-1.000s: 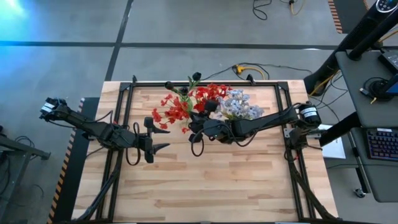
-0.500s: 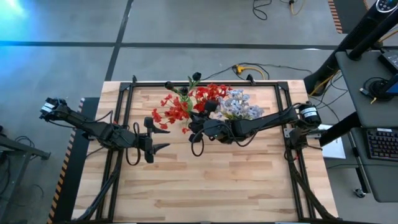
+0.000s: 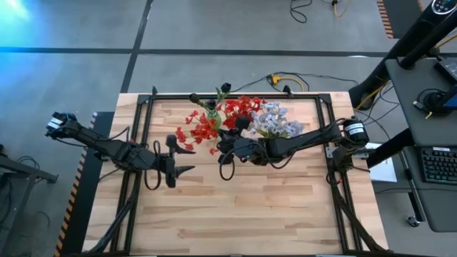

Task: Sort flowers into vase by color
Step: Put the orange flowers into the transparent vase

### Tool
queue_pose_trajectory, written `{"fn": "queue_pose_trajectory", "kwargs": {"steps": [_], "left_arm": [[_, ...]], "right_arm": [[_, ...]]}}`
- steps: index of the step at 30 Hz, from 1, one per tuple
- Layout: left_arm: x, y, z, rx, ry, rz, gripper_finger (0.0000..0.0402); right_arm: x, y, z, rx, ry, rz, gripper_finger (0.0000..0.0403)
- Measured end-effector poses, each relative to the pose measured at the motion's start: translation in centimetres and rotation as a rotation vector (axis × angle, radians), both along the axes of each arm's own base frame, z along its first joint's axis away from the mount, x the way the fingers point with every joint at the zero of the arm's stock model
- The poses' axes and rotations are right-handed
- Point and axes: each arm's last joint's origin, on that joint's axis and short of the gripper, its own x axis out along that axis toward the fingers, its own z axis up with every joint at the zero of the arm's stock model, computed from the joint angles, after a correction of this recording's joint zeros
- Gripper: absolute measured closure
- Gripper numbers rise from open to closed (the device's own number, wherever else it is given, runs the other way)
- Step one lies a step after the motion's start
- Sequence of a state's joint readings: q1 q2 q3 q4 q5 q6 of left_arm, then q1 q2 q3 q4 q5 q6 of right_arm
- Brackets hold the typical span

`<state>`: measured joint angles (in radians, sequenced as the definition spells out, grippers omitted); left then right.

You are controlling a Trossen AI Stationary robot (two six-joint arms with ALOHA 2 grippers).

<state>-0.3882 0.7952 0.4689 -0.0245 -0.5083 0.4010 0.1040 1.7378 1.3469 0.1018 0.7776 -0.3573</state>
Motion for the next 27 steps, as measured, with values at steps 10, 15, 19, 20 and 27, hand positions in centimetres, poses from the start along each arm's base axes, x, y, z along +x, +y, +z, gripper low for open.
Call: {"fn": "queue_pose_trajectory", "kwargs": {"steps": [10,15,19,20,27], "left_arm": [[0.8,-0.3,0.1,-0.070,-0.167,-0.047,0.0174],[1.7,0.5,-0.2,-0.076,-0.370,0.002,0.0174],[2.7,1.7,-1.8,-0.068,-0.398,0.074,0.0174],[3.0,1.9,-2.2,-0.067,-0.385,0.090,0.0174],[4.9,2.7,-3.9,-0.078,-0.401,0.146,0.0174]], "right_arm": [[0.0,0.0,-0.1,-0.001,-0.001,0.000,0.0387],[0.0,0.0,-0.1,0.000,-0.003,0.000,0.0387],[0.0,0.0,0.1,0.006,-0.013,-0.002,0.0387],[0.0,0.0,0.2,0.006,-0.016,-0.003,0.0387],[0.1,0.0,0.3,0.005,-0.022,-0.010,0.0387]]}}
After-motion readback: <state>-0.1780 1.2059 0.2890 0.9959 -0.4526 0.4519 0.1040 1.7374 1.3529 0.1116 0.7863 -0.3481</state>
